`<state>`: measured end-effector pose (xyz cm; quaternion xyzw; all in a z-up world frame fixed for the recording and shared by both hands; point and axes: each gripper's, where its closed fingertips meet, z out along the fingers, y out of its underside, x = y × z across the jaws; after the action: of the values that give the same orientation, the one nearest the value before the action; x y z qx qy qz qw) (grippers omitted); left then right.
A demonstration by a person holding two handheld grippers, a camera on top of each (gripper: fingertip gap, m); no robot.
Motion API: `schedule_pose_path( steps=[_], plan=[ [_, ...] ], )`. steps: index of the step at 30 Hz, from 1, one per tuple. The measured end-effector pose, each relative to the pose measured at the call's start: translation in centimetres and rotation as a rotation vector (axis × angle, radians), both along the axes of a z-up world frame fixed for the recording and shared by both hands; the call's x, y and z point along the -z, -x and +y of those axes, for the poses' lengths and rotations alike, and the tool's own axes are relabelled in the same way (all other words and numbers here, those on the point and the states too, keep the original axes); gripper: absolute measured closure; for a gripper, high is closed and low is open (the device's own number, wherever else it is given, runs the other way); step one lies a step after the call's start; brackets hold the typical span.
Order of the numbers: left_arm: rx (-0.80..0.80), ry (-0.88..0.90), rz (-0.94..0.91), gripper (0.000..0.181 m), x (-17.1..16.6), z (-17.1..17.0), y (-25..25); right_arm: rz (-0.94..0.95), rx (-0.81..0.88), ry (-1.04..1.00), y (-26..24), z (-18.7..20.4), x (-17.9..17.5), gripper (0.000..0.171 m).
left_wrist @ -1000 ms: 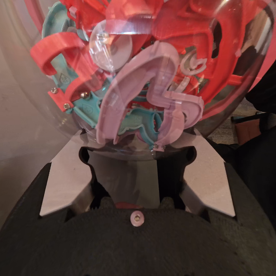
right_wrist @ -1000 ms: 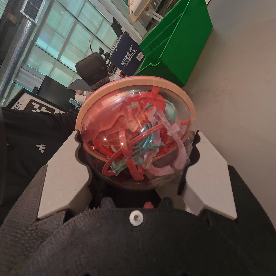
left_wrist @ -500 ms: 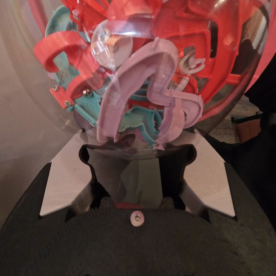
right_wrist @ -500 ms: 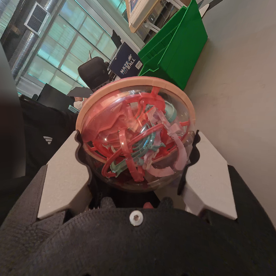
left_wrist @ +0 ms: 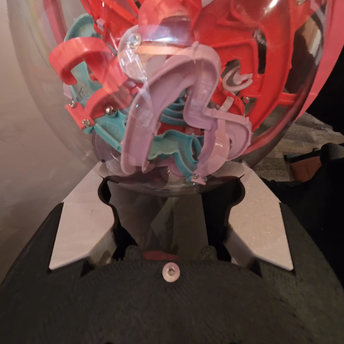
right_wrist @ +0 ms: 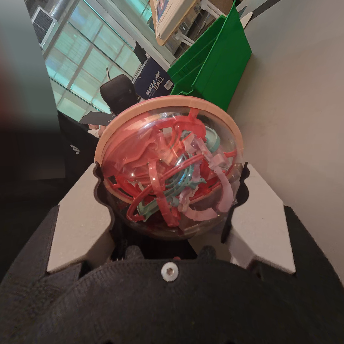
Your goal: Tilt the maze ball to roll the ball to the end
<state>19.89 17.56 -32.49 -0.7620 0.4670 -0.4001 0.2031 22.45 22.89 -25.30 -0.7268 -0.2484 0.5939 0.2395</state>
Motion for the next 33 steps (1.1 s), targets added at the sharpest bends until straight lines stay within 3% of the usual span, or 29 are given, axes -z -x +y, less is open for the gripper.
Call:
schedule_pose_path(
  steps=[16,24,29,33],
  plan=[
    [-0.001,0.055,-0.035,0.048,-0.4,0.5,0.3,0.007,0.026,0.071,0.2,0.7,0.2,0.029],
    [0.008,0.039,-0.028,0.048,-0.4,0.4,0.0,-0.012,0.017,0.020,-0.3,0.5,0.0,0.030],
    [0.011,0.079,-0.057,0.048,-0.7,0.0,-0.4,-0.056,0.058,-0.066,-1.3,0.5,-0.9,0.043],
    [0.019,0.085,-0.046,0.048,-0.9,-0.2,-0.3,-0.103,0.062,-0.082,-1.2,-0.1,-0.7,0.039]
  ],
)
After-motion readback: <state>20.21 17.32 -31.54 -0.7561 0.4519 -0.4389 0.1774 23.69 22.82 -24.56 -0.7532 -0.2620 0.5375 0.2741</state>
